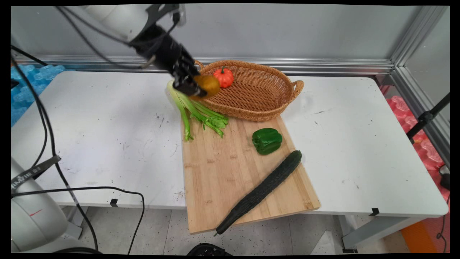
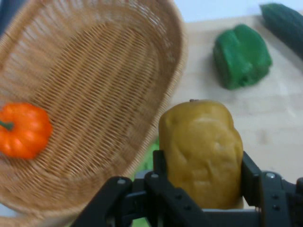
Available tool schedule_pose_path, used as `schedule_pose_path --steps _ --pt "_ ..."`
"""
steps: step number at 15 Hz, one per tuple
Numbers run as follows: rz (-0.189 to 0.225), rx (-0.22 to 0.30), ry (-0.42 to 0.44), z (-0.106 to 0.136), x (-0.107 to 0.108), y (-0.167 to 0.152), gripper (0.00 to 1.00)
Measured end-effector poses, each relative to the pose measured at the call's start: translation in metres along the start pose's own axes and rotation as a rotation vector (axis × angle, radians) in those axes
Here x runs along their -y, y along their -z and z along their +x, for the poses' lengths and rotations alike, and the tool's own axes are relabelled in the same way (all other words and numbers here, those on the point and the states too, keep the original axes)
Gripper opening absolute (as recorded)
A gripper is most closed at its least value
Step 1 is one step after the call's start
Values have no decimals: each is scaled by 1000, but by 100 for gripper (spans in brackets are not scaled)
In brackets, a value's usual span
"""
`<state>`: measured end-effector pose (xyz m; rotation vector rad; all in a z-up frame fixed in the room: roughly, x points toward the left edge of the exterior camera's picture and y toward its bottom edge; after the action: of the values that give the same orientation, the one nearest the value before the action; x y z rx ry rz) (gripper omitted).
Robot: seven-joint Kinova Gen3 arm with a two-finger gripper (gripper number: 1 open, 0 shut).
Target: Place the picked object in the vegetable basket
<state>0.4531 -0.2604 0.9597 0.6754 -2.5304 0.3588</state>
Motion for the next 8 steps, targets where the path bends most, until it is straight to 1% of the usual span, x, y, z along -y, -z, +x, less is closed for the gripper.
schedule_pose_path --steps 4,5,8 --pt "35 -28 -14 19 28 -2 0" --pt "52 -37 -16 28 40 -6 0" --pt "82 -49 -15 43 62 -18 0"
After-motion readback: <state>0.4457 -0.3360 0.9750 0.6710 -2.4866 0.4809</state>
